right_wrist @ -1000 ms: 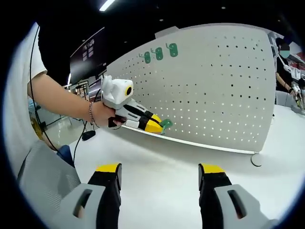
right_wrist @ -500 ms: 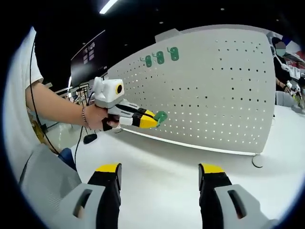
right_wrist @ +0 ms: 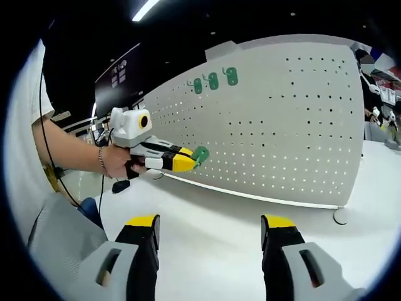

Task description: Insert the hook assembly into the mounting plate slot until the hook locks in place.

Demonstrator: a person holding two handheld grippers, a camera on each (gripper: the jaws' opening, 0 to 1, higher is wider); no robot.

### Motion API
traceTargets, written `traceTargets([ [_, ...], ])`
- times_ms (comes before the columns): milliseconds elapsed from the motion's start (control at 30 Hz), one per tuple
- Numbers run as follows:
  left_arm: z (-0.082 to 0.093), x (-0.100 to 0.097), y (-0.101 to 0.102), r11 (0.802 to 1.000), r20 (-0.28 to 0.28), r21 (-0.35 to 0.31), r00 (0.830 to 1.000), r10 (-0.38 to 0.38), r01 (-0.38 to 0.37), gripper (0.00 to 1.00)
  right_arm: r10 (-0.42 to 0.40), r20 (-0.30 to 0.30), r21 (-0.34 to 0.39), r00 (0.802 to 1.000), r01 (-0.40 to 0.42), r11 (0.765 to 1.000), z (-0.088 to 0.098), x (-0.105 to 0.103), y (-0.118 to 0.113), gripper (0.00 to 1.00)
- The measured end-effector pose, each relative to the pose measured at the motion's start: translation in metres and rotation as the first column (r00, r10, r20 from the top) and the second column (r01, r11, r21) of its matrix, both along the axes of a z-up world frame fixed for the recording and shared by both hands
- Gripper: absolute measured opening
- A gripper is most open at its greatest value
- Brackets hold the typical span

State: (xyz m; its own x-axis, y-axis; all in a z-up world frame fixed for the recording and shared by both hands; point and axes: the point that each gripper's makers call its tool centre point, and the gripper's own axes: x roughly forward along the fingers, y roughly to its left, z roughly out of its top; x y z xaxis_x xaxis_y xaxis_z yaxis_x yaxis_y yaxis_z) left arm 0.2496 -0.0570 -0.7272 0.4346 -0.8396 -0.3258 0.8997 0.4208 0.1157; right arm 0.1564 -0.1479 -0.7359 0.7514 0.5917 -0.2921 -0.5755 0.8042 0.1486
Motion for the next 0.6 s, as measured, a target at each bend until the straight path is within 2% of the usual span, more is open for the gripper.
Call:
traceTargets([
  [267, 0.012, -0.006, 0.008, 0.999, 0.000, -0.049, 1.000, 0.025, -0.025, 0.03, 0.011, 0.007, 0.001, 1.000, -0.011, 1.000, 0.004, -0.001, 0.003, 0.63],
  [600, 0.033, -0.019, 0.018, 0.988, -0.004, -0.140, 0.998, 0.066, -0.066, 0.03, 0.027, 0.015, 0.006, 1.000, -0.027, 1.000, 0.007, -0.004, 0.010, 0.63],
])
